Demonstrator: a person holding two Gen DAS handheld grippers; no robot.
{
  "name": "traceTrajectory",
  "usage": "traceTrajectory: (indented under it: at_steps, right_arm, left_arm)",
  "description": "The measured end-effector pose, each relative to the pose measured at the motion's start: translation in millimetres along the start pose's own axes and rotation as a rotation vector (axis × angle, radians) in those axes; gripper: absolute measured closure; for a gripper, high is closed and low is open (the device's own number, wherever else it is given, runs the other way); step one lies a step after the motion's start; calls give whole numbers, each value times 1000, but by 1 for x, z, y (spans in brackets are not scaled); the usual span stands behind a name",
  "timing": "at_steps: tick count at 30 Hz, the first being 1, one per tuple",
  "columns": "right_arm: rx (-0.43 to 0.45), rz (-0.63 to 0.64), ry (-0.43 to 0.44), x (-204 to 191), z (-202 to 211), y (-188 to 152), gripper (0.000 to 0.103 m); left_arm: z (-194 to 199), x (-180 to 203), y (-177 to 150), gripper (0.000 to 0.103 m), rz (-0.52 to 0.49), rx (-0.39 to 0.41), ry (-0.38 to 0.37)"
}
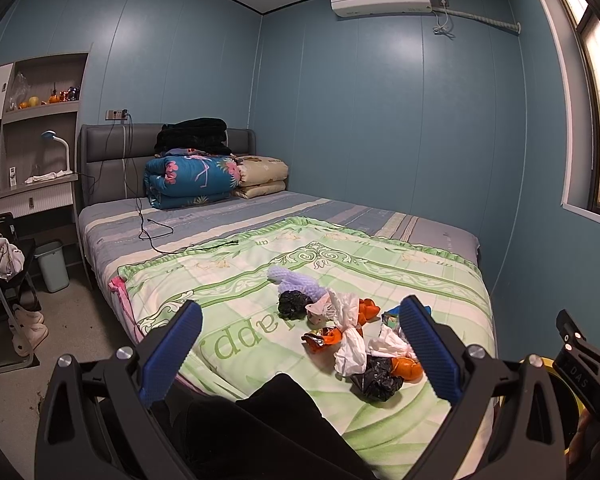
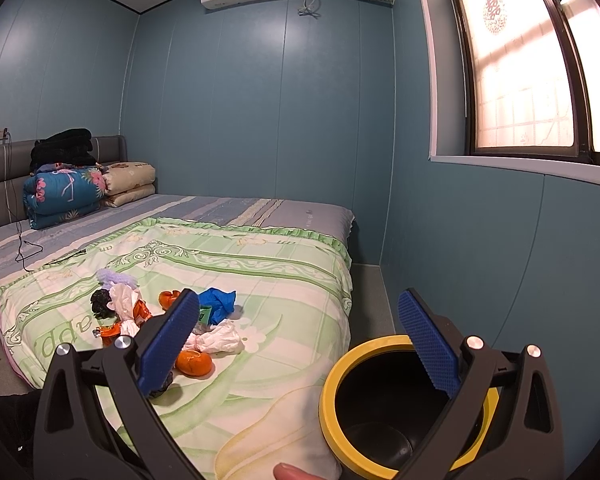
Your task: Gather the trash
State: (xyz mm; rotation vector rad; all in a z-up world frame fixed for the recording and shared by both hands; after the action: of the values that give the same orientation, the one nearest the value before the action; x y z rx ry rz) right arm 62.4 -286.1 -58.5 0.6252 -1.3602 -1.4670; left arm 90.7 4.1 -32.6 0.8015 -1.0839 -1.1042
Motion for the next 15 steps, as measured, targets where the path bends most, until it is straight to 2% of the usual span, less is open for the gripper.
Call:
traceTrajectory:
  at_steps: [15]
  right_arm:
    - [0,-3,1,0,0,0,8]
  left_arm:
    - [-1,1,-2,8,1,-12,-8]
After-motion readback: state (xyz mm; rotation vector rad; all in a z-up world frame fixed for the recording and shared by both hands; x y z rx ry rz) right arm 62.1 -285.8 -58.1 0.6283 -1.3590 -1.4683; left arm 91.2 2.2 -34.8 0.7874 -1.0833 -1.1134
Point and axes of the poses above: each gripper's, at about its wrist camera, not at the fingertips, and z roughly against the way its jaws point, x to its right, y to its top, the point moved 9 cm from there along -z, roughly the way its jaws point, and after that the axes turned 12 degrees about z, right-handed, at the moved point
